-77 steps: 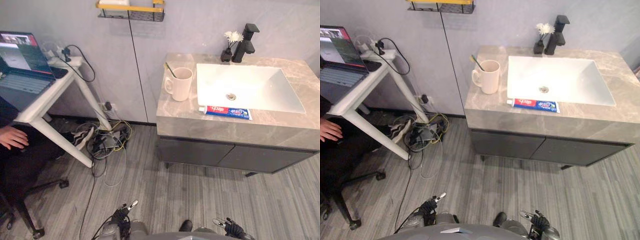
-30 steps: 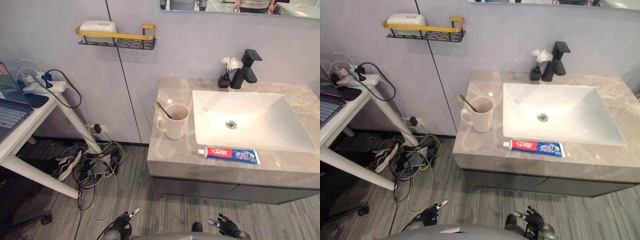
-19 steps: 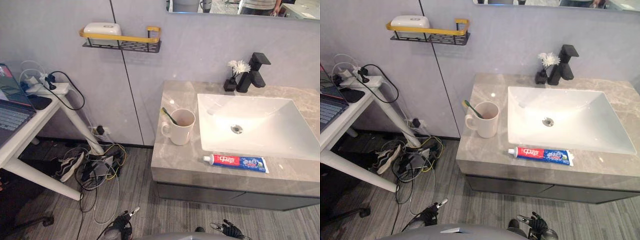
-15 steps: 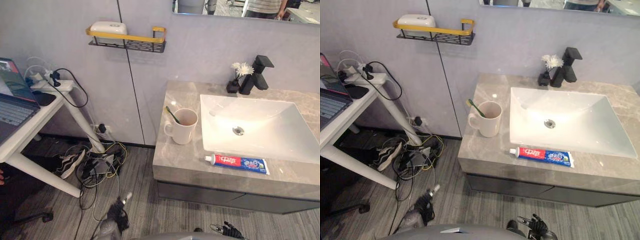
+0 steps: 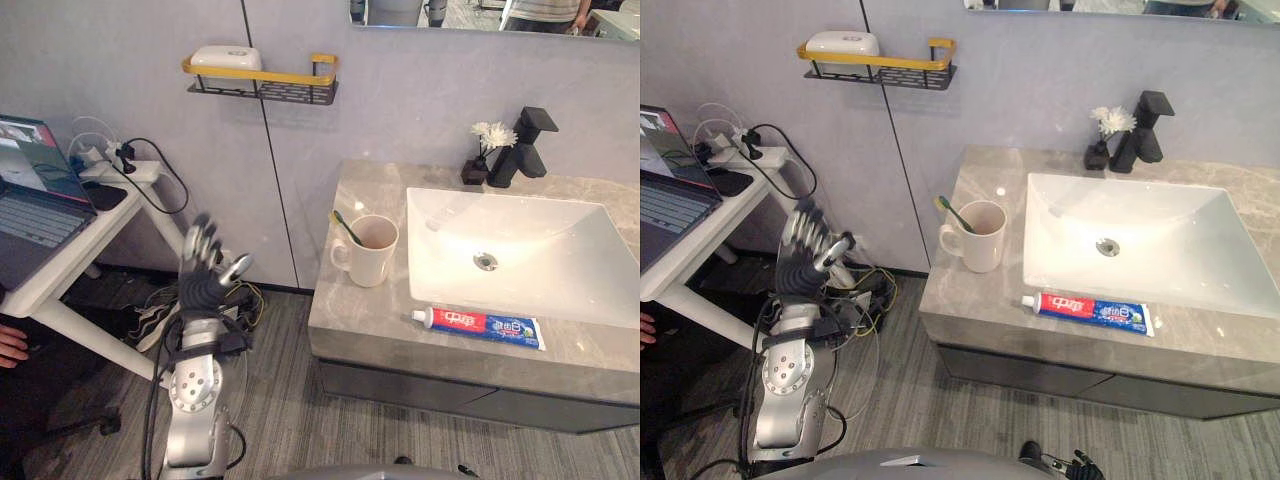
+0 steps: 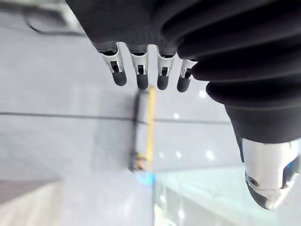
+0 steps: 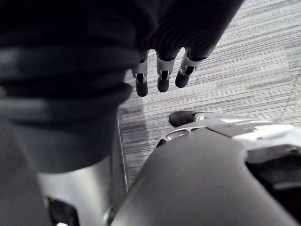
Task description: Organize washtable
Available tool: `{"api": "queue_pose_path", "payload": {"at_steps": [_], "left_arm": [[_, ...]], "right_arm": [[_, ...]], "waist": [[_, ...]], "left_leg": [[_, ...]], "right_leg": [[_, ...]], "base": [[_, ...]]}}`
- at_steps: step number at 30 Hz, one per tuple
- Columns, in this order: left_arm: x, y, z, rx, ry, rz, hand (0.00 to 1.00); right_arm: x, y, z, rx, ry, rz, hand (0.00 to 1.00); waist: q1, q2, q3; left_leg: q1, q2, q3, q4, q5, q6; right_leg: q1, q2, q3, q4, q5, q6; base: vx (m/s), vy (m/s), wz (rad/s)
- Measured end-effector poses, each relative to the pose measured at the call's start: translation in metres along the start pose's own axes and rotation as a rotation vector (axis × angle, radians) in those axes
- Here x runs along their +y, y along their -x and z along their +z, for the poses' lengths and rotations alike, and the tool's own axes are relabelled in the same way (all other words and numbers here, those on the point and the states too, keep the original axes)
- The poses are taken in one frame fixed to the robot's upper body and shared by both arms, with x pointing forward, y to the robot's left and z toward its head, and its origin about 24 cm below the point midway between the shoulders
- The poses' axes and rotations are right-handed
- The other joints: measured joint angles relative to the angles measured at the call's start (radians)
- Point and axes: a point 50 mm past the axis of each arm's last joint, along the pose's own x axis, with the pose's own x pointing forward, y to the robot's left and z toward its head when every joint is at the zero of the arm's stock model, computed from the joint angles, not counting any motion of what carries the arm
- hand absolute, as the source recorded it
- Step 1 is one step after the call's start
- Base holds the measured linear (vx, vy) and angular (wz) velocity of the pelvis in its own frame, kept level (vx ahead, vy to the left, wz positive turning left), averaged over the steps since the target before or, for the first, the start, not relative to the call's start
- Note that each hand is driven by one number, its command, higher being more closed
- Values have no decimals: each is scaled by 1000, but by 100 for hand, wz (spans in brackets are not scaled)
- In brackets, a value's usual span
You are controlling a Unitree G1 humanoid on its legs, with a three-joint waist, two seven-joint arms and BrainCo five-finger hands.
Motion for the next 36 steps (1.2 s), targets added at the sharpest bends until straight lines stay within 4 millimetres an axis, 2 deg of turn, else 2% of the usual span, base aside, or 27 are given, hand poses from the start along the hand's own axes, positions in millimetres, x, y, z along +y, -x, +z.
{"api": "queue_pose_path", "payload": {"at_steps": [3, 8, 12, 18, 21, 23, 25, 26, 27, 28, 29, 31, 34, 36], "left_arm": [[-25, -7, 27, -153, -49, -155, 0], [-57, -6, 44, -279, -154, -388, 0], [-109, -3, 63, -463, -147, -691, 0], [-145, -7, 60, -535, -217, -855, 0], [-165, -8, 50, -544, -283, -927, 0], [-182, -12, 37, -529, -365, -991, 0], [-181, -13, 29, -502, -395, -995, 0], [-178, -11, 10, -425, -422, -1008, 0], [-175, -8, 0, -390, -450, -1012, 0], [-166, 0, -15, -326, -487, -1030, 0], [-162, 5, -21, -304, -509, -1038, 0], [-140, 24, -45, -189, -573, -1077, 0], [-117, 45, -63, -66, -601, -1105, 0], [-110, 52, -68, -26, -599, -1103, 0]], "right_arm": [[-1, 0, 0, 2, 4, 13, 0], [-1, 0, 0, 7, 31, 26, 0], [-2, 0, 3, 6, 70, 51, 0], [-2, -1, 7, 0, 102, 72, 0], [2, -1, 11, -13, 147, 89, 0], [3, -2, 15, -18, 172, 93, 0], [4, -2, 17, -23, 173, 94, 0], [4, -2, 19, -31, 180, 95, 0], [5, -2, 20, -38, 186, 98, 0], [7, -2, 20, -44, 203, 107, 0], [7, -2, 20, -45, 205, 108, 0], [8, -2, 21, -47, 209, 107, 0], [12, -2, 23, -63, 219, 118, 0], [13, -1, 24, -71, 233, 124, 0]], "waist": [[0, 9, -6], [3, 14, -10], [8, 12, -10], [-6, 11, -21], [-7, 7, -22], [-16, 7, -22], [-26, 6, -21], [-32, 7, -21], [-34, 8, -20], [-37, 7, -20], [-38, 6, -18], [-33, 4, -10], [-27, -15, 14], [-28, -17, 16]], "left_leg": [[-1, 0, 6, 8, 0, 0], [-4, 2, 7, 15, 0, 0], [-7, 3, 16, 21, -1, 0], [-8, 3, 28, 20, -1, 0], [-10, 3, 38, 19, -1, 0], [-18, 2, 40, 18, -1, 0], [-15, 2, 43, 15, -1, 0], [4, 4, 48, 8, 0, -2], [9, 5, 50, 6, 0, -2], [13, 5, 53, 3, 0, -2], [13, 4, 53, 2, 0, -2], [21, 3, 53, -1, 0, -2], [31, 3, 54, -5, -1, 0], [32, 3, 55, -6, -2, 1]], "right_leg": [[0, 0, 6, 0, 2, -2], [0, 2, 9, 0, 6, -6], [-2, 2, 22, 0, 12, -9], [-11, 3, 34, 0, 17, -11], [-20, 3, 46, 0, 20, -10], [-32, 1, 51, 0, 24, -8], [-34, 3, 52, -1, 25, -9], [-27, 7, 51, -1, 27, -10], [-23, 8, 52, -1, 27, -11], [-23, 8, 54, -1, 26, -11], [-23, 7, 53, -1, 26, -11], [-15, 5, 51, -5, 26, -10], [-4, 4, 48, -7, 24, -9], [-5, 3, 49, -8, 24, -8]], "base": [[-14, 1, -4], [-35, 2, -1], [-61, 9, -7], [-19, 3, -7], [-3, 5, -10], [9, 3, -7], [39, -3, -9], [64, -11, -12], [72, -11, -13], [39, -4, -5], [31, 5, -2], [8, 6, 2], [-18, 13, 5], [0, 0, 0]]}}
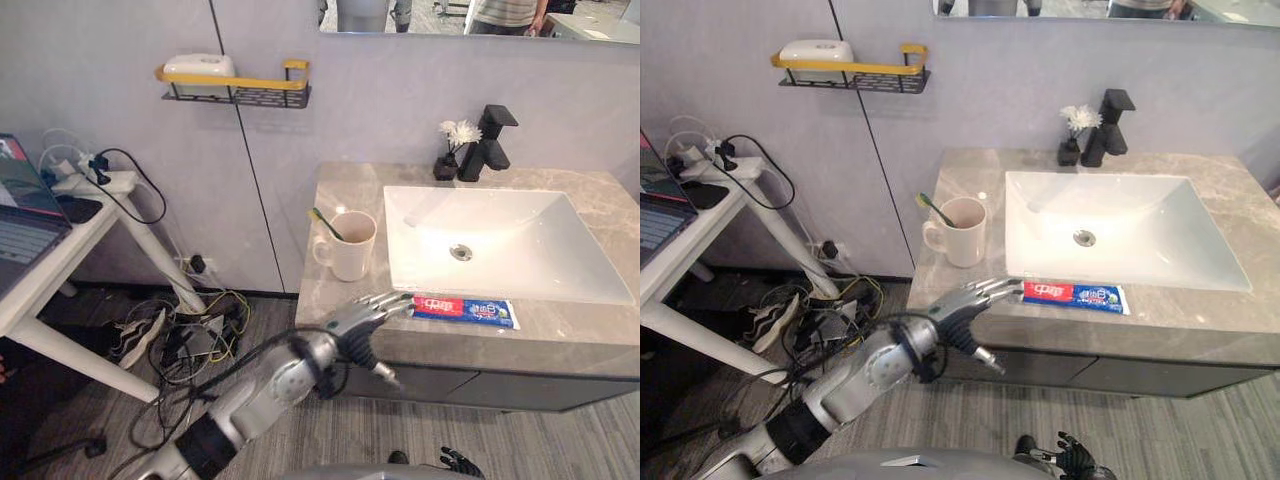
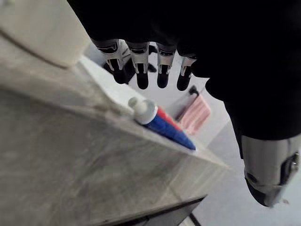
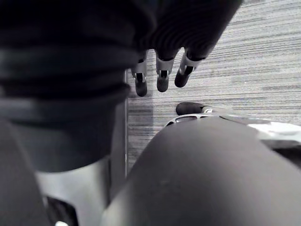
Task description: Organize washtable
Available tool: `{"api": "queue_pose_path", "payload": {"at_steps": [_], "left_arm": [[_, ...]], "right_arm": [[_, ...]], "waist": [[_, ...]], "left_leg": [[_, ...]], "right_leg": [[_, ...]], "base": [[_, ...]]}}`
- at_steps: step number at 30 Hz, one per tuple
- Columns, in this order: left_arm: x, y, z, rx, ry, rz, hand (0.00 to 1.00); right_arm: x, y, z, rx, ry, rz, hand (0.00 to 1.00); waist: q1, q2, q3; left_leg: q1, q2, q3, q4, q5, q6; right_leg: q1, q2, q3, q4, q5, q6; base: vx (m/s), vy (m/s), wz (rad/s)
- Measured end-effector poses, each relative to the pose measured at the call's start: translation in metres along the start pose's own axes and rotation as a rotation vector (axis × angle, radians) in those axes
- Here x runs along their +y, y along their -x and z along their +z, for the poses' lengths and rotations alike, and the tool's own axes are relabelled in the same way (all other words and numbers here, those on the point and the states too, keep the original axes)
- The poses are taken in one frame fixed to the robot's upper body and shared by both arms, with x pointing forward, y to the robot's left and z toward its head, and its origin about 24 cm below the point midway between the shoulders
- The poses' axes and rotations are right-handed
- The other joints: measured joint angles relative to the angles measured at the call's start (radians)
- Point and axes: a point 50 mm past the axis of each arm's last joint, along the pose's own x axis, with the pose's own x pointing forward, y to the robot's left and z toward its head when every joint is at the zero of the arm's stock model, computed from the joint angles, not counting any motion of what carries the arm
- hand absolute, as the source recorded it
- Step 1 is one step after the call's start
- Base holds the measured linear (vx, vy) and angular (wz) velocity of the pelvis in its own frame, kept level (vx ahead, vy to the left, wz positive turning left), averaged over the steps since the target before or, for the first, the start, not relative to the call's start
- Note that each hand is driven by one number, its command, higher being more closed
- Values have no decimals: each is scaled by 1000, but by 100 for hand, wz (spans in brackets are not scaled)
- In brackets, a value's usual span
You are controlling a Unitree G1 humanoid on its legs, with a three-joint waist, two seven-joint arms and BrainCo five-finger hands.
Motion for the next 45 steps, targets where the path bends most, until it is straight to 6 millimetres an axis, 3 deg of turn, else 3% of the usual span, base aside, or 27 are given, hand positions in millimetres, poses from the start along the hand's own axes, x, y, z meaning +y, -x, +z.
{"api": "queue_pose_path", "payload": {"at_steps": [2, 4, 6, 7, 10, 26, 45], "left_arm": [[-5, -1, 4, -17, 11, -16, 0], [-16, -26, 22, -111, -55, -98, 0], [-16, -51, 26, -134, -92, -127, 0], [-12, -62, 26, -132, -106, -123, 0], [-5, -71, 28, -132, -136, -111, 0], [-3, -72, 29, -126, -133, -86, 0], [20, -67, 53, -235, -153, 29, 0]], "right_arm": [[0, 0, 0, 0, 4, 0, 0], [0, 0, 1, -1, 10, -4, 0], [0, -1, 4, -6, 12, -11, 0], [0, -2, 6, -11, 16, -14, 0], [0, -3, 10, -18, 18, -13, 0], [2, -3, 13, -28, 20, -12, 0], [4, -3, 15, -43, 19, -8, 0]], "waist": [[-2, 0, 0], [-1, 1, 0], [-7, 3, 1], [-24, 6, 3], [-52, 12, 5], [-54, 3, 23], [-54, -5, 35]], "left_leg": [[0, 0, 1, -2, 0, 0], [-1, -1, 2, -4, 0, 0], [1, -1, 6, -8, 0, 0], [3, 0, 8, -10, 0, 0], [11, 1, 11, -18, 1, -1], [15, 0, 10, -25, 1, -1], [15, 0, 11, -24, 1, -1]], "right_leg": [[-1, 0, 1, 0, -1, 1], [-2, 0, 2, 0, -2, 2], [-4, 1, 4, 0, -2, 2], [-4, 2, 4, 0, -2, 2], [-7, 5, 10, -1, -2, 2], [-4, 2, 5, -1, -2, 2], [-4, 2, 3, -1, -2, 2]], "base": [[0, 0, 0], [3, 3, 2], [-2, 1, -8], [8, -5, -10], [28, -8, -10], [3, 1, 0], [0, 0, 0]]}}
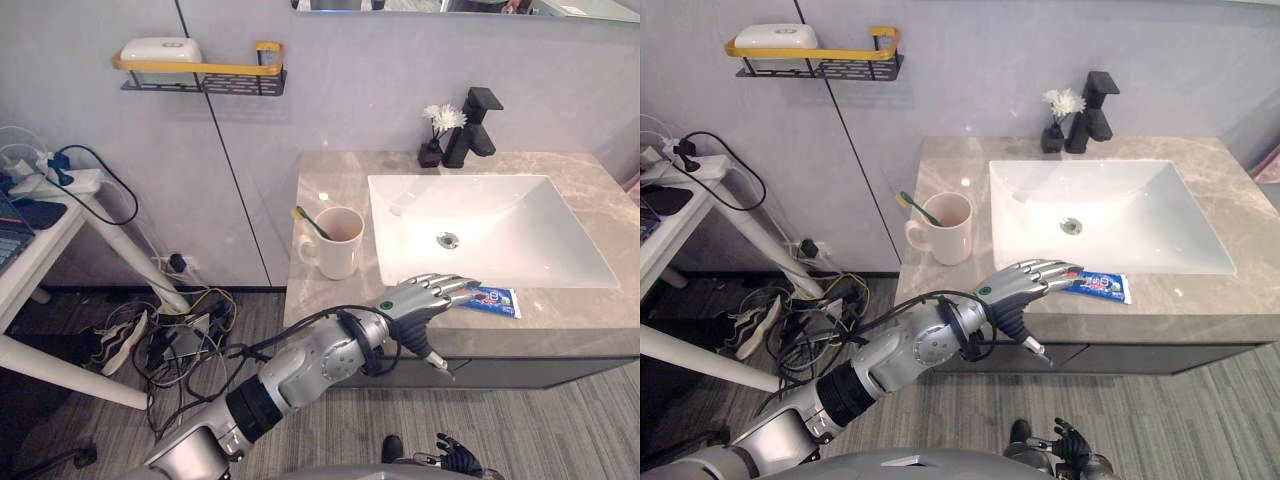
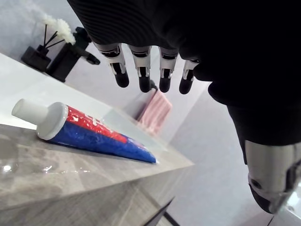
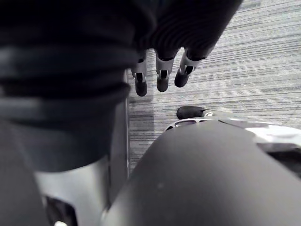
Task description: Organize washtable
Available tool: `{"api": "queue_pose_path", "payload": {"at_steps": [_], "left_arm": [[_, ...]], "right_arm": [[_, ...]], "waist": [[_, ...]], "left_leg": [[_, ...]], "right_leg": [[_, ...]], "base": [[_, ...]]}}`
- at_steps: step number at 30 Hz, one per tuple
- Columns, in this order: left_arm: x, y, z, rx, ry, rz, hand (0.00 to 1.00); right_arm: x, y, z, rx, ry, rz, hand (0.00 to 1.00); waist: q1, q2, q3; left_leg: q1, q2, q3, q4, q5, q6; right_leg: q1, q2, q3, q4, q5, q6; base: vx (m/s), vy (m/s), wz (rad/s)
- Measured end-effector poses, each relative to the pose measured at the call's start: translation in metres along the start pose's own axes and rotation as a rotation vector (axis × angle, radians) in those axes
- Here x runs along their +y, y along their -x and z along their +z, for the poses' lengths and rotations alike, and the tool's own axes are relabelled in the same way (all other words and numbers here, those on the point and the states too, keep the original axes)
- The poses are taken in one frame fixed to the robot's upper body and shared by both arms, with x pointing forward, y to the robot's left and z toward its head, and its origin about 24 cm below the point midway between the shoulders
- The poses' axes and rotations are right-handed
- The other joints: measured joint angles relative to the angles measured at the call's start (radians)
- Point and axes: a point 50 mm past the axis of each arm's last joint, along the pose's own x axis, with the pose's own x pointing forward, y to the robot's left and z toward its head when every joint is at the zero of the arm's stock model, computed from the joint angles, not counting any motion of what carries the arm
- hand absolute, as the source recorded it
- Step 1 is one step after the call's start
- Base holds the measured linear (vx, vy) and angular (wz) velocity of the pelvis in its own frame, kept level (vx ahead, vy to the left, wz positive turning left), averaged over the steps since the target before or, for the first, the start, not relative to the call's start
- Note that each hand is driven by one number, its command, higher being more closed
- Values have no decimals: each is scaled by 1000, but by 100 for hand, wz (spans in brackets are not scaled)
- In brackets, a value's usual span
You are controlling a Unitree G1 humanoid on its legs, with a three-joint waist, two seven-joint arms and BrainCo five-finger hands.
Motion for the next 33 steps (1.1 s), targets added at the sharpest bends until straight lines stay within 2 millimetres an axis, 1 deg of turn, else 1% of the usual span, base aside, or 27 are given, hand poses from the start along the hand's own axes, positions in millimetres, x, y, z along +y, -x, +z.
{"api": "queue_pose_path", "payload": {"at_steps": [7, 11, 16, 20, 26, 27, 28, 29, 30, 31, 32, 33], "left_arm": [[-1, 0, -2, 10, 2, 5, 0], [-4, -4, -17, 60, -20, -24, 0], [0, -8, -24, 79, -43, -25, 0], [-3, -8, -28, 108, -38, -32, 0], [3, -11, -28, 105, -51, -6, 0], [0, -8, -40, 148, -38, -7, 0], [-2, -5, -70, 252, -25, -28, 0], [8, -4, -76, 284, -3, 12, 0], [14, -8, -70, 275, -45, 64, 0], [29, 0, -56, 229, -110, 165, 0], [37, 4, -28, 99, -137, 196, 0], [38, -1, -17, 41, -141, 187, 0]], "right_arm": [[0, 0, 0, -1, 1, -1, 0], [0, 0, 1, -3, 3, -1, 0], [0, -1, 4, -8, 27, -2, 0], [1, -1, 6, -14, 58, 0, 0], [2, -2, 12, -39, 81, 10, 0], [2, -2, 14, -42, 85, 9, 0], [-1, -1, 14, -47, 83, 3, 0], [-1, 1, 12, -52, 95, 5, 0], [2, 1, 12, -57, 104, 14, 0], [3, 0, 20, -77, 156, 30, 0], [1, 0, 18, -78, 162, 26, 0], [-4, 2, 14, -73, 127, 5, 0]], "waist": [[-2, 0, 0], [-3, 1, 0], [-7, 2, 1], [-7, 3, 2], [-8, 4, 8], [-4, 8, 13], [4, 11, 10], [3, 16, 11], [6, 18, 13], [-6, 21, 13], [-4, 26, 19], [6, 29, 17]], "left_leg": [[0, 0, 11, -1, 0, 0], [-1, 0, 31, -6, 0, 0], [0, 0, 47, -9, 0, 0], [6, -2, 58, -10, -5, 0], [12, -3, 85, -10, -14, 3], [8, -3, 86, -13, -14, 3], [-1, -3, 92, -7, -13, 3], [-9, -3, 98, 3, -13, 3], [-17, -5, 99, 8, -13, 3], [-36, -6, 107, 16, -13, 3], [-48, -6, 114, 25, -13, 3], [-52, -7, 111, 27, -13, 3]], "right_leg": [[-3, 0, 4, 0, 0, 0], [-21, 2, 24, 0, 1, 1], [-35, 3, 36, 0, 3, 2], [-36, 3, 48, 0, 4, 4], [-47, 5, 75, 0, 6, 7], [-49, 1, 78, 0, 6, 7], [-57, 1, 86, 0, 11, 6], [-69, 2, 95, 4, 19, 4], [-76, 2, 99, 6, 22, 5], [-98, -1, 112, 7, 31, 5], [-111, -1, 122, 7, 35, 4], [-112, -1, 121, 7, 37, 3]], "base": [[1, 1, -1], [8, 4, -13], [34, -1, -9], [25, 11, -9], [3, 14, -13], [4, 42, -15], [-2, 46, -14], [-30, 27, -8], [-68, 30, -13], [-92, 32, -21], [-79, 29, -18], [-55, 19, 0]]}}
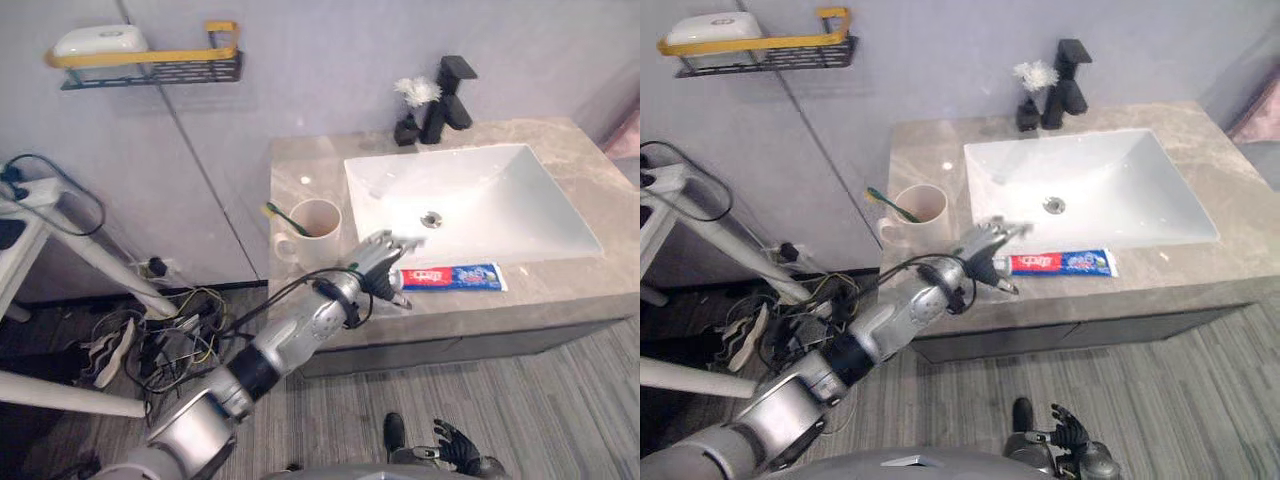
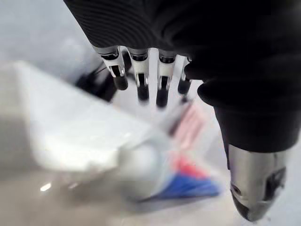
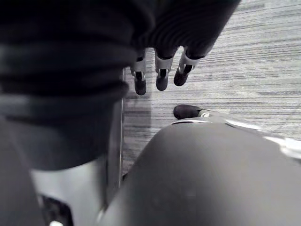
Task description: Organize washtable
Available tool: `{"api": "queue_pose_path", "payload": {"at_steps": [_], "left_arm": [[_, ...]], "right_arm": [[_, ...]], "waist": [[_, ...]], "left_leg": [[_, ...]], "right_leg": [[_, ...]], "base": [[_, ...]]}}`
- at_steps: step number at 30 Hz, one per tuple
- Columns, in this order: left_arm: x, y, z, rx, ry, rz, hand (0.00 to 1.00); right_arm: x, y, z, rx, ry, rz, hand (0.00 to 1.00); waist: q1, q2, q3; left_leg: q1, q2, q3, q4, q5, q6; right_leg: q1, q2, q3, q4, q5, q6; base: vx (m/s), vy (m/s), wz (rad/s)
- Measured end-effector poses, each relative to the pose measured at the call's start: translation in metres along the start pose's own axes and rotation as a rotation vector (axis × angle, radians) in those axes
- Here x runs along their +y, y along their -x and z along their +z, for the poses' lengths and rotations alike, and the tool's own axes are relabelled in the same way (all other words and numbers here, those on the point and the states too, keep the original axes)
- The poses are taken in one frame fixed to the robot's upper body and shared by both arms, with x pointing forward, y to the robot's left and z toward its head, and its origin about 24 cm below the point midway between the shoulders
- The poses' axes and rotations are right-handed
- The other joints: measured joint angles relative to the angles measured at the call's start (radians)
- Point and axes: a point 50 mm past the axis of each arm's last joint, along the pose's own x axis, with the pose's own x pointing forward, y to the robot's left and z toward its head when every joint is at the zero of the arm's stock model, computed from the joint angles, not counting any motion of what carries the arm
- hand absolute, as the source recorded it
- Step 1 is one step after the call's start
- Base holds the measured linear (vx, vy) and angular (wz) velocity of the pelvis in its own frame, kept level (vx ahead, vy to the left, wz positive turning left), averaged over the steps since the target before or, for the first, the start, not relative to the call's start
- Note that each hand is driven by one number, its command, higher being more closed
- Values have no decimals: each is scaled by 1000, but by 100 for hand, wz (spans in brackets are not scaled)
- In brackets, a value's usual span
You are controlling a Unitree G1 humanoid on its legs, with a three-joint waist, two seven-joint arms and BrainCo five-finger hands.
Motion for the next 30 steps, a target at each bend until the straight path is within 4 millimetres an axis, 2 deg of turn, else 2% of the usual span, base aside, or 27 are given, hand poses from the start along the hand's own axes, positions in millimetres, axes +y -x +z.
{"api": "queue_pose_path", "payload": {"at_steps": [1, 3, 6, 9, 15, 21, 30], "left_arm": [[-5, -12, 18, -83, 27, -25, 0], [-12, -21, 25, -88, 71, -40, 0], [-18, -23, 21, -62, 81, -71, 0], [-24, -21, 12, -17, 77, -104, 0], [-22, -25, 15, -23, 82, -92, 0], [-2, -32, 32, -113, 63, -24, 0], [-1, -32, 34, -117, 64, -21, 0]], "right_arm": [[0, 1, -4, 16, -28, -14, 0], [0, -1, 1, 7, -2, -8, 0], [0, -2, 5, -7, 3, -6, 0], [-1, -2, 5, -8, 6, -8, 0], [-2, -2, 7, -18, 9, -10, 0], [-2, -1, 7, -17, 8, -11, 0], [-2, -1, 5, -15, 7, -12, 0]], "waist": [[11, 4, -1], [-6, 8, -1], [-38, 19, -4], [-35, 26, 0], [-37, 33, -3], [-35, 33, -3], [-34, 32, -3]], "left_leg": [[-1, -1, -1, 3, 0, 0], [1, -2, 0, 3, 0, 0], [4, -1, 6, -7, 0, 0], [6, 6, 23, -11, -5, -8], [-17, 8, 29, -8, 5, -6], [-18, -2, 21, 1, 5, -6], [-36, -9, 10, 23, 0, 2]], "right_leg": [[3, 0, -4, 0, 0, 0], [10, 0, -6, -6, 1, -1], [7, 2, 0, -7, 0, -3], [2, 14, 6, -7, -3, -6], [-40, 15, 24, 0, 7, -8], [-29, 0, 14, 1, 9, -7], [-27, -4, 13, 0, 17, -2]], "base": [[-52, 26, 8], [-59, 34, -5], [-36, 21, -10], [-28, -8, -6], [45, -5, -8], [29, 24, 7], [-67, 2, 1]]}}
